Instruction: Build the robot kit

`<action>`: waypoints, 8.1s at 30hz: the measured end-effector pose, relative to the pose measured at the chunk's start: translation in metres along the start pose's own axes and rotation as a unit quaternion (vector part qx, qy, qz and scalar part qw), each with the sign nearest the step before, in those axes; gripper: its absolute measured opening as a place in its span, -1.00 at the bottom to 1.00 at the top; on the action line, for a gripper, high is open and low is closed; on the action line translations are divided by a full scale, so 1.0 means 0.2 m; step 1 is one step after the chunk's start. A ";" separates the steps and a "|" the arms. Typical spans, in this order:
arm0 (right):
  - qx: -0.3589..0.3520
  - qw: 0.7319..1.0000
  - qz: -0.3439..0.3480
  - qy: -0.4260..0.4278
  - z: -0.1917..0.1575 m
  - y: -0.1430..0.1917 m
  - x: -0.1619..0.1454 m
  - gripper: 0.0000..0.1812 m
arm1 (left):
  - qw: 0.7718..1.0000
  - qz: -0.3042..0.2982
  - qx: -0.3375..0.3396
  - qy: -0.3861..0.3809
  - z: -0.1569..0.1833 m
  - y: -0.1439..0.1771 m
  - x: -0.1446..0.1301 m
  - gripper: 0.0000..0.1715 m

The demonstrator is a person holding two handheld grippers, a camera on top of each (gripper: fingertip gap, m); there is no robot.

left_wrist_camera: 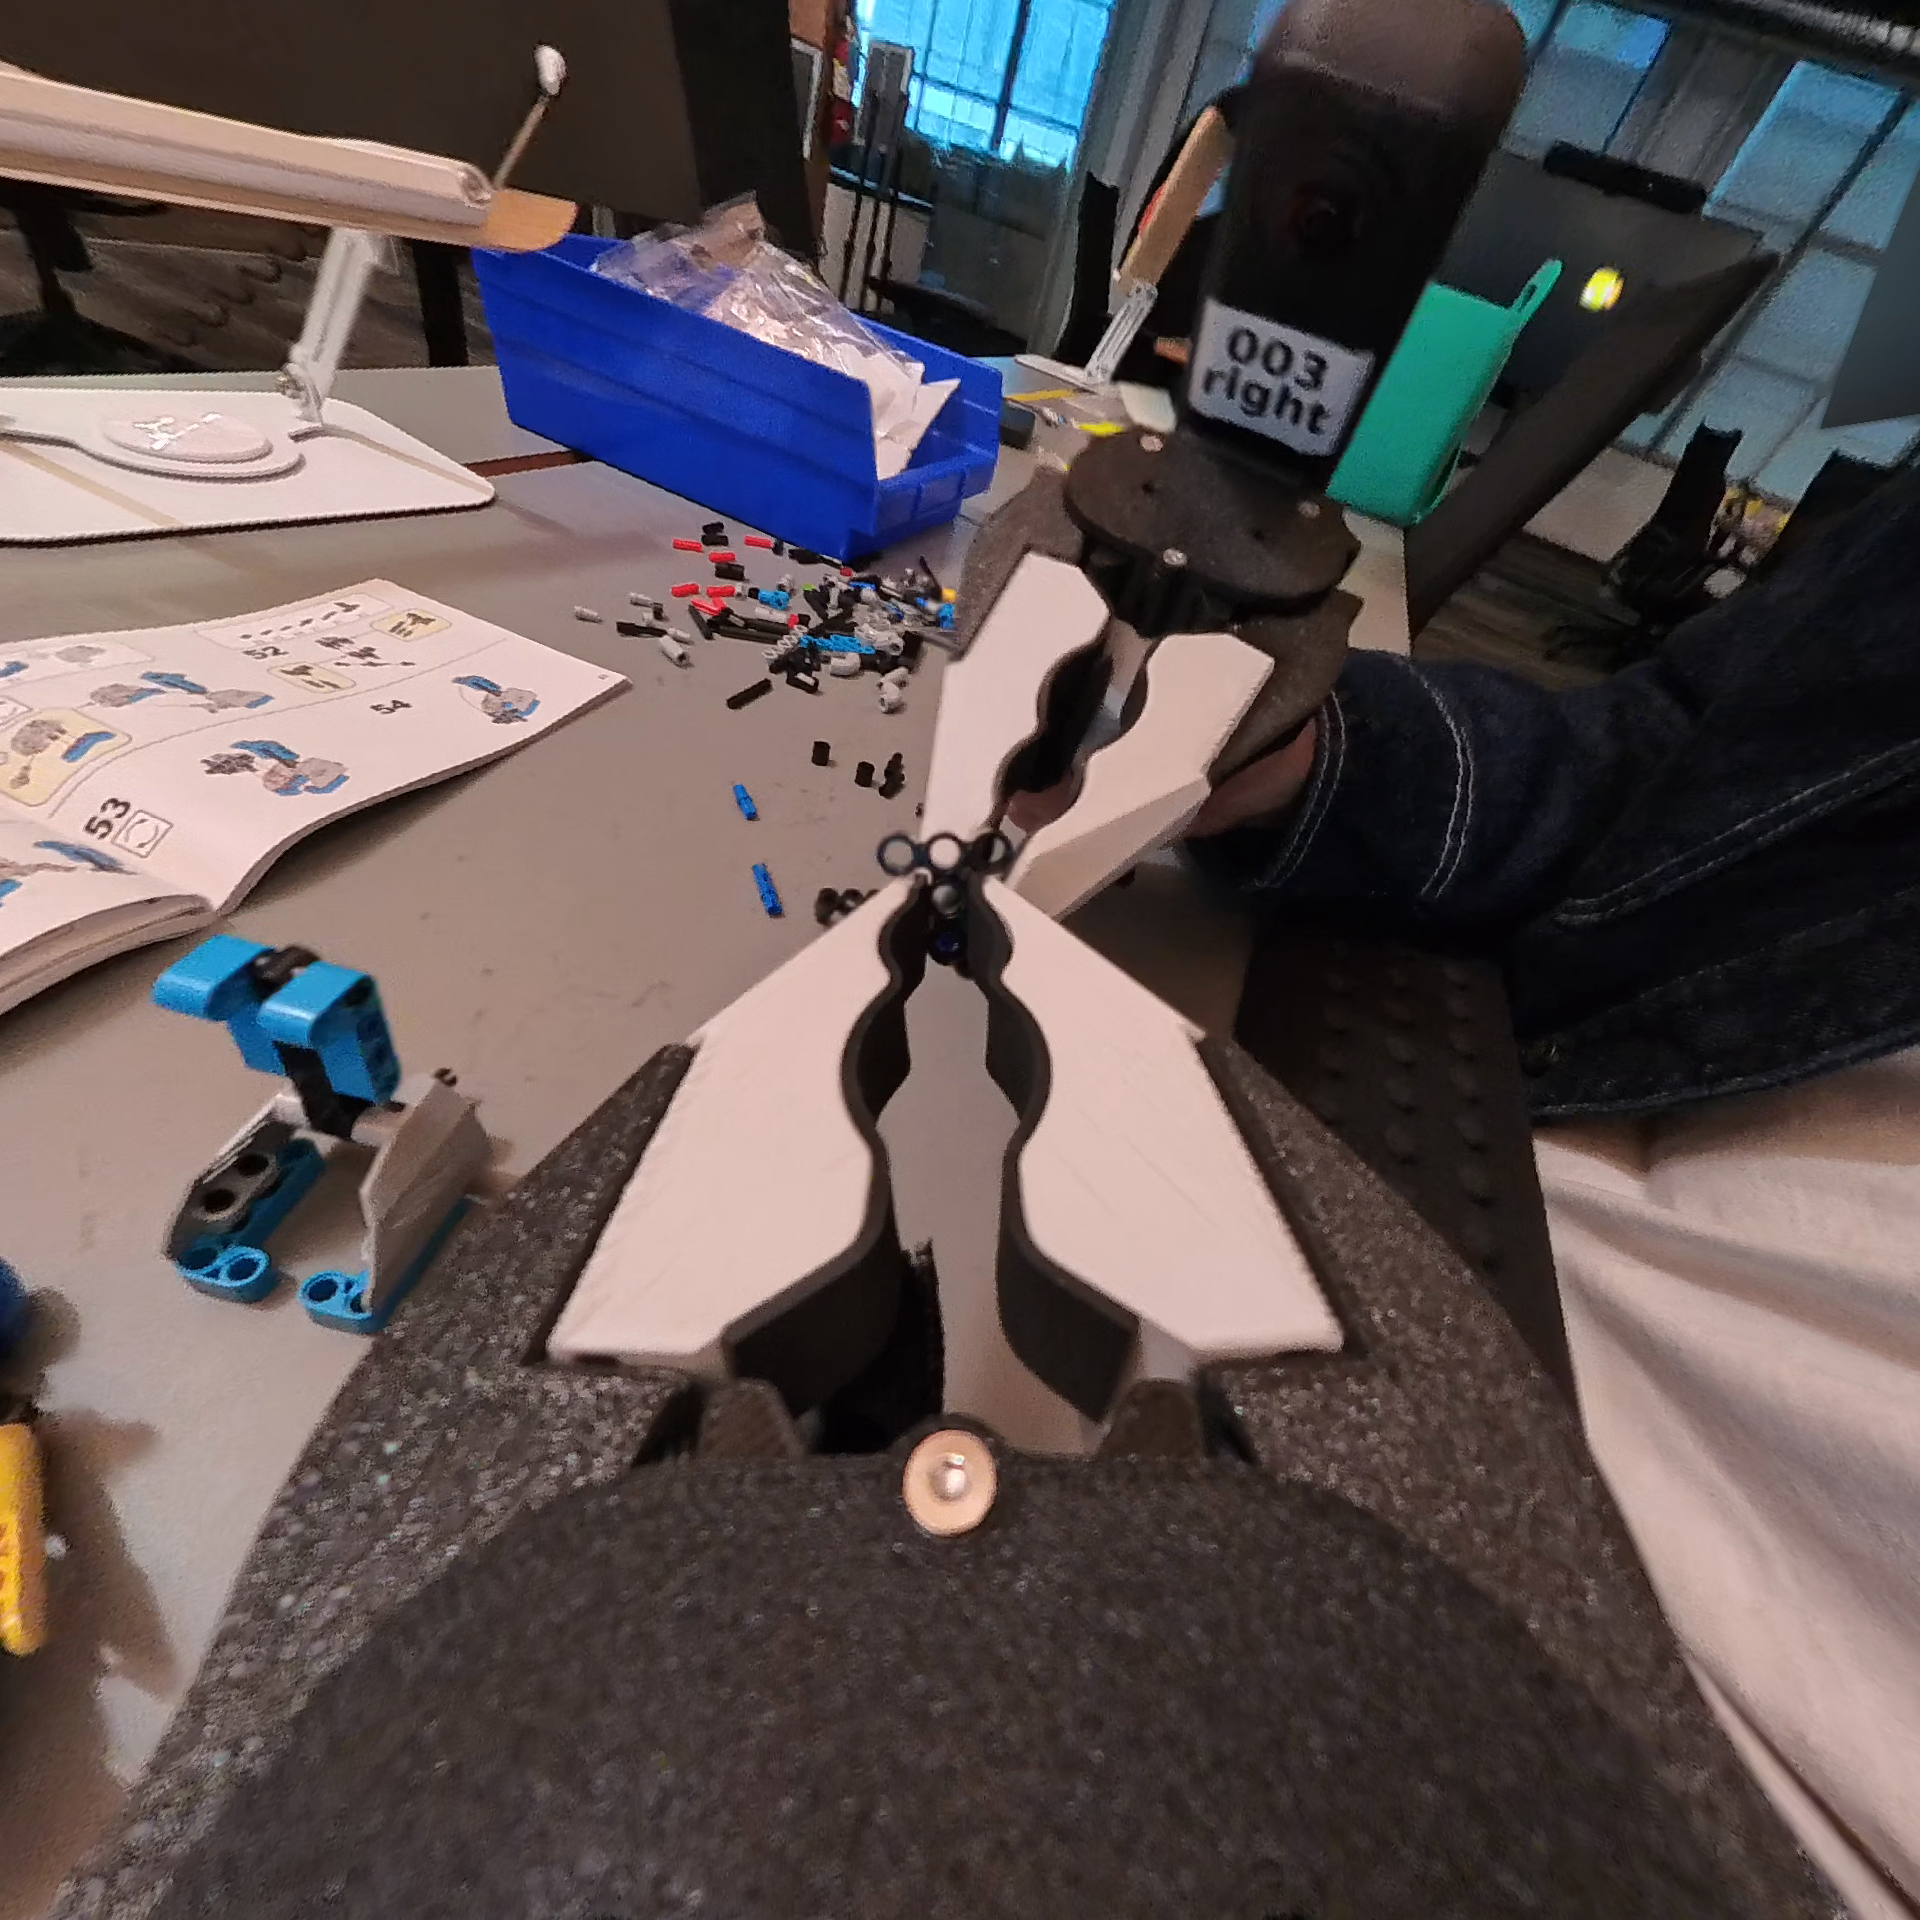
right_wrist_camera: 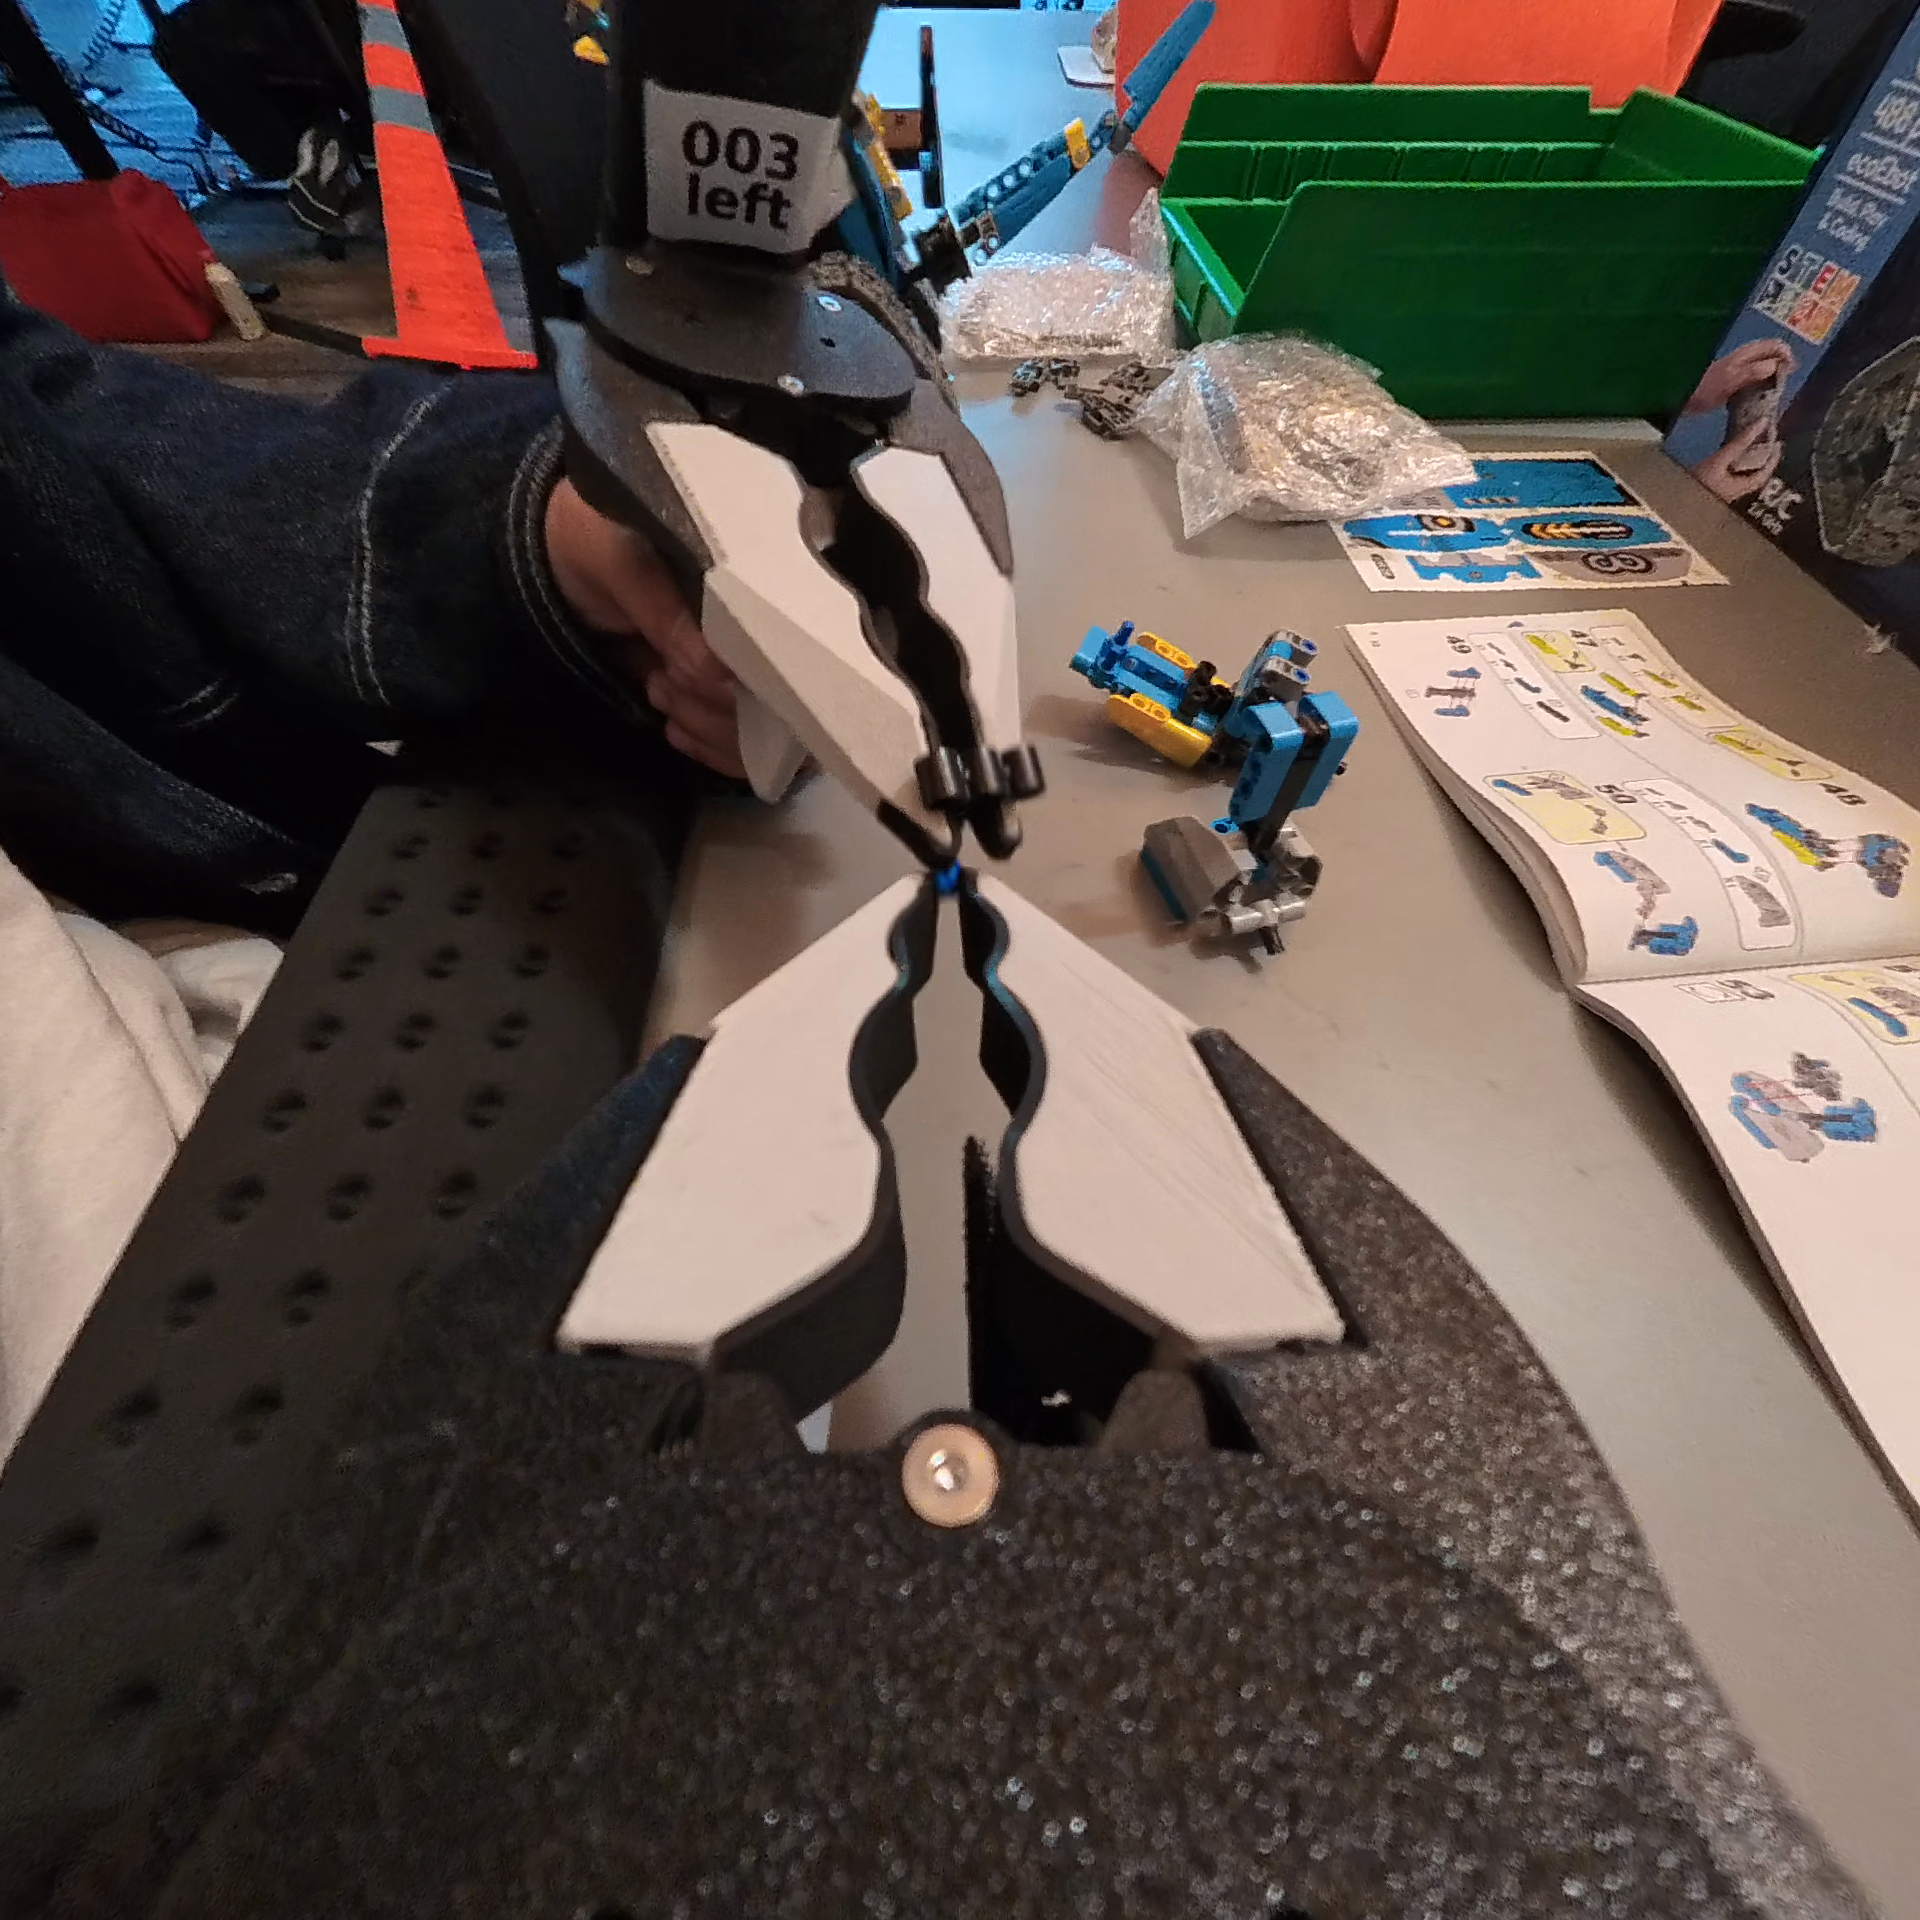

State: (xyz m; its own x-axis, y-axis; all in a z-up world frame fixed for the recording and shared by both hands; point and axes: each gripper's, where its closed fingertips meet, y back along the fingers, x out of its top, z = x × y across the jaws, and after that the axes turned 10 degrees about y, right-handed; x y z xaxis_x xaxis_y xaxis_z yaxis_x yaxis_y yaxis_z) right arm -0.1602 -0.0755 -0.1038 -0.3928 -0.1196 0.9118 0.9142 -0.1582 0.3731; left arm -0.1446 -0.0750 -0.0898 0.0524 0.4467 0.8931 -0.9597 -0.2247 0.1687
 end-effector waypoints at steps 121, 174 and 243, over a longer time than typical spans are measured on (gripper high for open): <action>-0.102 0.966 0.116 -0.209 0.16 0.00 0.16 -0.84 | 0.888 0.032 0.321 -0.329 -0.15 0.06 0.15 -0.93; 0.195 0.717 -0.610 0.275 0.47 0.40 -0.72 -0.88 | 0.946 0.021 0.273 -0.172 -0.26 0.09 0.08 -0.92; 0.041 0.993 0.078 -0.079 0.04 0.02 0.13 -0.96 | 0.997 0.079 0.012 -0.001 0.00 0.06 0.12 -0.92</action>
State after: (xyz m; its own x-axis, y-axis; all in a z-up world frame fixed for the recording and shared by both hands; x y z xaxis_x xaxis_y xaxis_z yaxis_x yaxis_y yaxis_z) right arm -0.1652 -0.0719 -0.0769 -0.2317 0.0200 0.9726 0.9701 -0.0694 0.2326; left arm -0.1541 -0.0661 -0.0662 -0.0982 0.4021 0.9103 -0.9494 -0.3120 0.0354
